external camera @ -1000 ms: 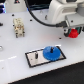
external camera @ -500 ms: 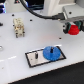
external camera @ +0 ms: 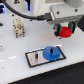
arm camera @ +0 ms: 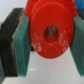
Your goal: Insert the blue gear onto the right peg, followed by the red gear
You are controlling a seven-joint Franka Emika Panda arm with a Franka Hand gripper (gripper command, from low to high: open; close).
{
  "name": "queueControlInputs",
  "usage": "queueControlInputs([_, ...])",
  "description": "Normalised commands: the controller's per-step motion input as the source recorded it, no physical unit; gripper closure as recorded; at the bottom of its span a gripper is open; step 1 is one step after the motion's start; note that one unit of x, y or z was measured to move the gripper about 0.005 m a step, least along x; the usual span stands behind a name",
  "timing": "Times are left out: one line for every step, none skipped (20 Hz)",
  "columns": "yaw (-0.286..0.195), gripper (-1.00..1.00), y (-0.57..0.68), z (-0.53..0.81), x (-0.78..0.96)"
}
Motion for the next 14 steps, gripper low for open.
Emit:
queueControlInputs([0.0, 1.0, -0.31, 0.18, 0.61])
queueControlInputs([0.0, 1.0, -0.26, 0.11, 0.64])
queueControlInputs([0.0, 1.0, -0.23, 0.09, 0.64])
queueControlInputs([0.0, 1.0, -0.22, 0.05, 0.64])
queueControlInputs([0.0, 1.0, -0.22, 0.07, 0.63])
queueControlInputs([0.0, 1.0, -0.26, 0.07, 0.66])
queueControlInputs([0.0, 1.0, -0.23, 0.07, 0.63])
queueControlInputs([0.0, 1.0, -0.22, 0.05, 0.6])
queueControlInputs([0.0, 1.0, -0.23, 0.02, 0.54])
queueControlInputs([0.0, 1.0, -0.23, 0.0, 0.47])
queueControlInputs([0.0, 1.0, -0.22, 0.0, 0.41])
queueControlInputs([0.0, 1.0, -0.22, 0.0, 0.38])
queueControlInputs([0.0, 1.0, -0.21, -0.02, 0.34])
queueControlInputs([0.0, 1.0, -0.2, -0.03, 0.33])
